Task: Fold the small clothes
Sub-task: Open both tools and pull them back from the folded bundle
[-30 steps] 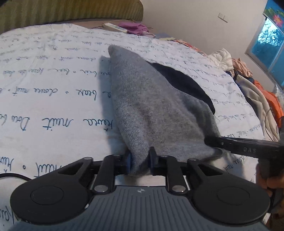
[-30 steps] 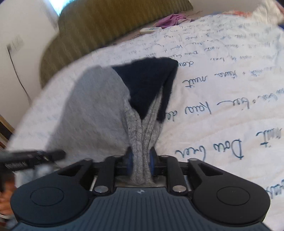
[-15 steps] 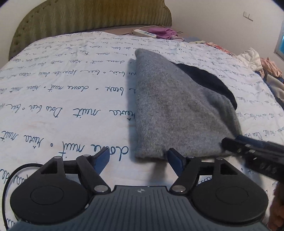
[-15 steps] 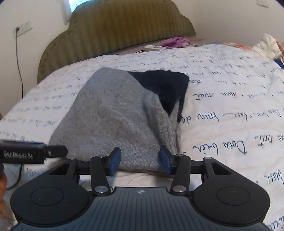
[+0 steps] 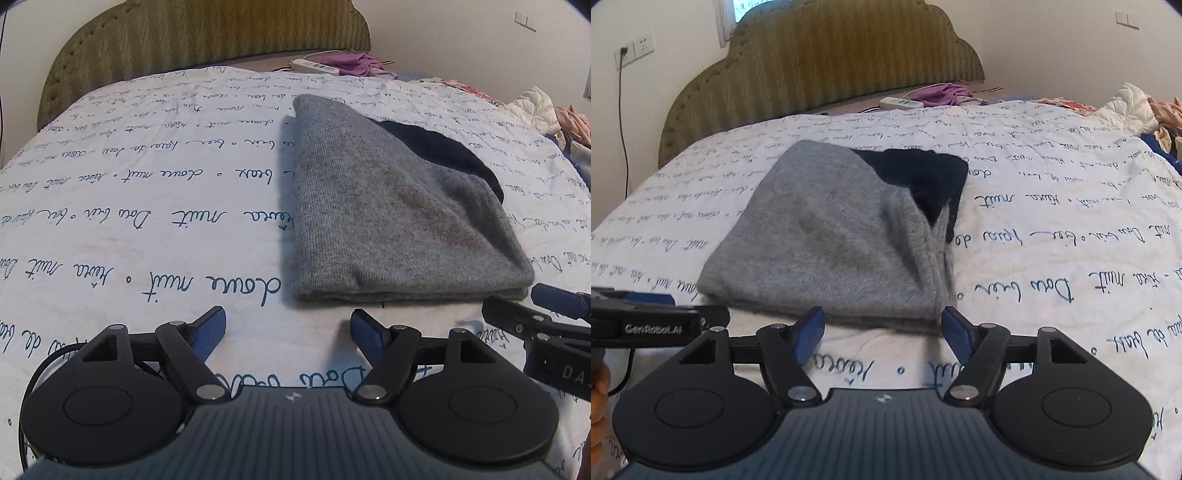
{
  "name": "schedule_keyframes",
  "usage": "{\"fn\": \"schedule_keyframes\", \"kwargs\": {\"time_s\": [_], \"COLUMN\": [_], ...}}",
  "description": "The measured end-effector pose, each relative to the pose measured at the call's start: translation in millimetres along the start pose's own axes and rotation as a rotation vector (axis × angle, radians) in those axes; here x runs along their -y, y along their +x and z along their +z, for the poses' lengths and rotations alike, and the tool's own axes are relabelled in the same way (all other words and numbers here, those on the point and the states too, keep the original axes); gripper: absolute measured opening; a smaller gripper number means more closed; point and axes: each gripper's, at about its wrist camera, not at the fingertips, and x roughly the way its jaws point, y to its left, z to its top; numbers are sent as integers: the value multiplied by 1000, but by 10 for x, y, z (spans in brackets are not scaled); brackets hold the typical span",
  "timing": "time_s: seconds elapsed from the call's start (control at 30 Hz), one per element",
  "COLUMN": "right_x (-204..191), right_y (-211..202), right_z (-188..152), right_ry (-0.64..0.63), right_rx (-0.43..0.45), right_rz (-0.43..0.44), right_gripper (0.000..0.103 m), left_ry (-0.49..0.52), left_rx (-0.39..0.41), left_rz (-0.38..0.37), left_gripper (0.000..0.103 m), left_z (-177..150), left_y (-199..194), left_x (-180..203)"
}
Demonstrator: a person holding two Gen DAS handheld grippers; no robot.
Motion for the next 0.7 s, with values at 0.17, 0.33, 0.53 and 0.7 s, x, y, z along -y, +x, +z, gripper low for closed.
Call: {"fn": "schedule_keyframes", "kwargs": {"time_s": [0.17, 0.33, 0.53, 0.7], "right_x": [-6, 26, 19, -35], "right_y": [-19, -67, -88, -108], "right_z": [-81, -112, -138, -167], "right_ry": [15, 26, 27, 2], "right_rx": [-22, -23, -26, -27], "right_rz": [6, 4, 4, 12], "right_gripper": [73, 74, 76, 80], "left_ry": [11, 13, 10, 5], "left_rx": [2, 12, 19, 21], "left_rz": [15, 34, 42, 47], "left_gripper": [81, 86, 88, 90], "left_z": [-61, -133, -193, -222], "left_y": [-39, -90, -134, -152], "left_x": [4, -6, -22, -33]}}
